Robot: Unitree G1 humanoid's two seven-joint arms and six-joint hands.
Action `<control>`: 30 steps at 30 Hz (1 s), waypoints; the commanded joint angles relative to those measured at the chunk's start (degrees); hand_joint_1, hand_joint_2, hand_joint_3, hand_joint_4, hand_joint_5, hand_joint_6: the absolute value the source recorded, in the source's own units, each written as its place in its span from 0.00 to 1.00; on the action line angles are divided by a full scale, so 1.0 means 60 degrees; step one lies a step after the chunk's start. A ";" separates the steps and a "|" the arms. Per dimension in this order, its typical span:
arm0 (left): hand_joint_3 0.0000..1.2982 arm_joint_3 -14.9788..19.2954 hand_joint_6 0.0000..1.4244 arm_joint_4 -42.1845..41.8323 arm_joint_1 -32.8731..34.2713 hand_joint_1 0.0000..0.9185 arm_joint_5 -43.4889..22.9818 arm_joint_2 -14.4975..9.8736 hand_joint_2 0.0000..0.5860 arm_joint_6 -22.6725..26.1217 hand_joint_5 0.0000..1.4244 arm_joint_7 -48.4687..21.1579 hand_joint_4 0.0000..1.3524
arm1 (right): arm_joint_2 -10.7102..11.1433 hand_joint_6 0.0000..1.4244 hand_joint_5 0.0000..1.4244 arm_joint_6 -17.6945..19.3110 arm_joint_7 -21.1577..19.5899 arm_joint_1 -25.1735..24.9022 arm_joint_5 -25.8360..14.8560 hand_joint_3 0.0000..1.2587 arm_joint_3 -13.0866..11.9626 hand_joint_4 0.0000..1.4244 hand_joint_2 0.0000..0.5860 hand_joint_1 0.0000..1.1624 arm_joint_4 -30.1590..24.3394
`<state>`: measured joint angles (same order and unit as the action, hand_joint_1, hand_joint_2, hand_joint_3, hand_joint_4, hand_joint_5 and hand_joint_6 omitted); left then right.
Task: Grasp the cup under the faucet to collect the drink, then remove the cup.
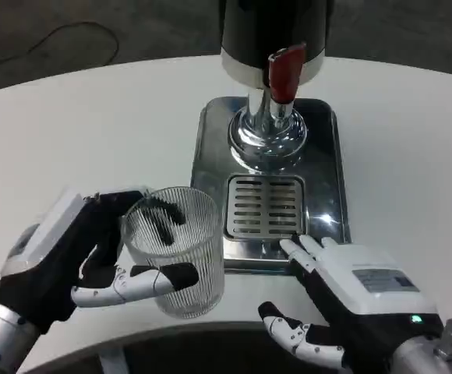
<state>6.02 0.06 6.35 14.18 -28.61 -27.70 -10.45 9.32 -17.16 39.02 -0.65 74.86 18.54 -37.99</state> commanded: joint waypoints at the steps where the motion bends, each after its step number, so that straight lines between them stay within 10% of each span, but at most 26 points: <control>1: 0.80 -0.0134 1.00 0.0470 0.0499 0.52 0.0257 0.0095 0.34 -0.0161 0.98 0.0351 0.89 | -0.0107 0.00 0.00 -0.0012 0.0057 0.0340 0.0097 0.04 -0.0121 0.00 0.74 0.14 -0.0341; 30: 0.80 -0.1993 1.00 0.5771 0.4981 0.52 0.2568 0.0199 0.34 -0.0843 0.97 0.2855 0.88 | 0.0082 0.00 0.00 0.0487 0.0455 0.1313 -0.0478 0.04 -0.1212 0.00 0.73 0.13 -0.1641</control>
<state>-5.23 33.02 33.90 29.53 -27.72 -31.78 4.75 9.66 -15.11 41.08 6.51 72.62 11.64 -46.86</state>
